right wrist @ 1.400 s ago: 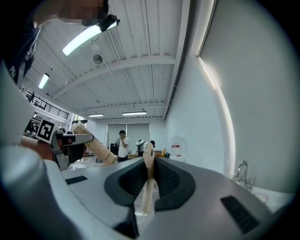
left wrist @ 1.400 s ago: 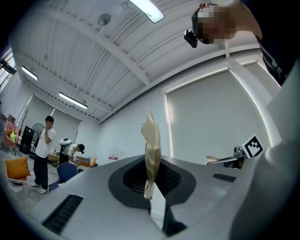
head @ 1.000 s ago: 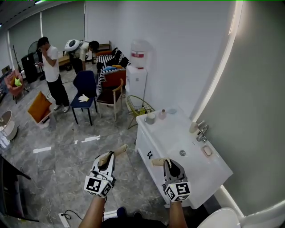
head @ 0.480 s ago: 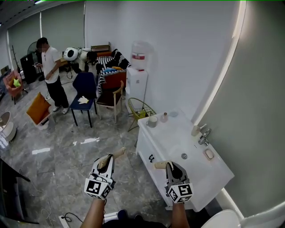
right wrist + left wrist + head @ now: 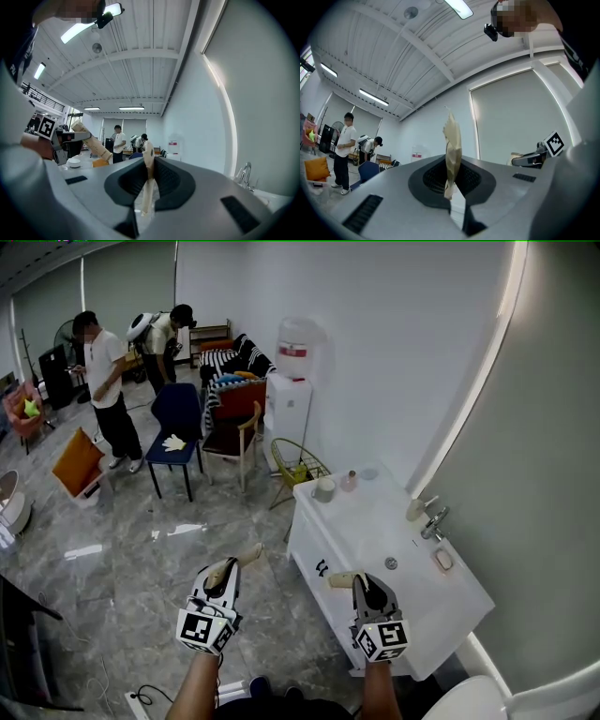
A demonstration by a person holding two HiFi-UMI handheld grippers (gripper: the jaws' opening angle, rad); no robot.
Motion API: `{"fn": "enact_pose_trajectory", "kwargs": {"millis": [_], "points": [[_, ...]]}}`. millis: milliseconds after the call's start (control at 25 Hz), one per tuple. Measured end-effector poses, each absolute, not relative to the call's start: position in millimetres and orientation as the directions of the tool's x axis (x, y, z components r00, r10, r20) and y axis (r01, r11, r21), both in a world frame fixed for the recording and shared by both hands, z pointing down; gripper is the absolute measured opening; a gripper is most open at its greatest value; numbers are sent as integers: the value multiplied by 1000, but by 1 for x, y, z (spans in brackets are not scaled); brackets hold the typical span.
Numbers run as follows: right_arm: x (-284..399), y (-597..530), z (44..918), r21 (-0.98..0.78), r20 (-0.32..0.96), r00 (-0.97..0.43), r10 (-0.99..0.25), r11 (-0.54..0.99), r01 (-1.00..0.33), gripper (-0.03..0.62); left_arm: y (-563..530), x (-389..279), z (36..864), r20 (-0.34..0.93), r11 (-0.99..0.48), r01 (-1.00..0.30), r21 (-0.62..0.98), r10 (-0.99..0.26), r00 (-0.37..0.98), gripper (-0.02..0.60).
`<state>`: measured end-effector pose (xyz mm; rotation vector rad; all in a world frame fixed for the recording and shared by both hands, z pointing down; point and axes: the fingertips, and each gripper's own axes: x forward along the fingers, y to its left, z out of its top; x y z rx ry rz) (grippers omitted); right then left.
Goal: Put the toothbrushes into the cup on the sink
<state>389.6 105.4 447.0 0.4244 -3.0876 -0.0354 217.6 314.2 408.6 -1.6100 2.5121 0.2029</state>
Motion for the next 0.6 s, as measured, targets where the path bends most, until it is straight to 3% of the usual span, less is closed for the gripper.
{"fn": "enact_pose_trajectory", "kwargs": {"millis": [600], "points": [[347,134,455,42,36,-957,-288,957,-286,54,341,169,422,-202,391,-919,49,-898,-392,29]]}}
